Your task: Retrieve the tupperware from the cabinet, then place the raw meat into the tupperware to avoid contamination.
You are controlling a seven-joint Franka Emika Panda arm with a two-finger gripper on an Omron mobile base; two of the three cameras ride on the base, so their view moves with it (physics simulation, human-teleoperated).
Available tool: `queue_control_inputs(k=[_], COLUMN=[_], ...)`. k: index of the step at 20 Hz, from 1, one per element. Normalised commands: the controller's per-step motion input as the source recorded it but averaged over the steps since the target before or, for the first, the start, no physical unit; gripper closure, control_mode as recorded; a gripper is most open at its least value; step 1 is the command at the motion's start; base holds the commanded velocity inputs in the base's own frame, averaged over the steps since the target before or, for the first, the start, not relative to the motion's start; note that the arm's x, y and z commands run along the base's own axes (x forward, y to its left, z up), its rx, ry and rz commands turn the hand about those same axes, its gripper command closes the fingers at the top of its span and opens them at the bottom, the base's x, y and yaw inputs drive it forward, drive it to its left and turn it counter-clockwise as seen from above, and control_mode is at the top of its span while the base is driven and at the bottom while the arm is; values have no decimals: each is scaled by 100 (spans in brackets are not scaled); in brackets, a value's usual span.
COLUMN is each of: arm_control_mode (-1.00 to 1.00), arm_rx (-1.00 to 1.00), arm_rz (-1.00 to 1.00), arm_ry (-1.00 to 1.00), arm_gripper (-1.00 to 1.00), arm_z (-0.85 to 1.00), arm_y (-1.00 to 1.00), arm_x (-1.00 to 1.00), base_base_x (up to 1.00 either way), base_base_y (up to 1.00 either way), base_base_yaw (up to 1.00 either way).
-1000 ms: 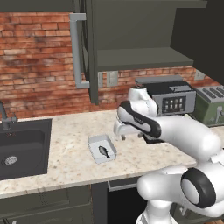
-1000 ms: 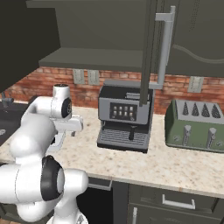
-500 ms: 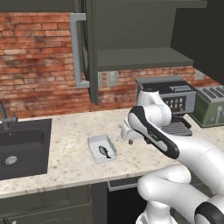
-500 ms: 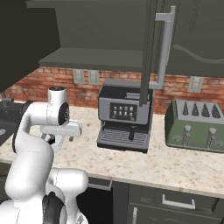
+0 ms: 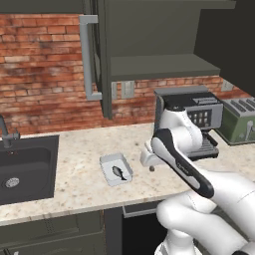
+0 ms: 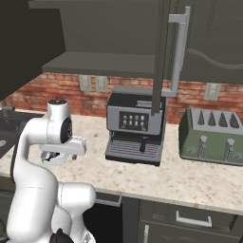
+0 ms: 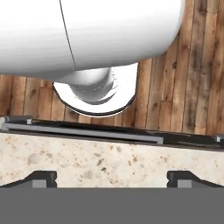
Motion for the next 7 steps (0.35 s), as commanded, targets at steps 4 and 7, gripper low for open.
queue_control_inputs(k=[4,7], arm_control_mode=[-100,-100], arm_rx=[0,0], arm_rz=[0,0], arm_ry=[0,0], arm_gripper=[-100,-100], arm_z=[14,9], arm_y=[-19,-29], arm_x=[-26,-14], base_base_x=[0,0], base_base_y=[0,0], base_base_yaw=[0,0])
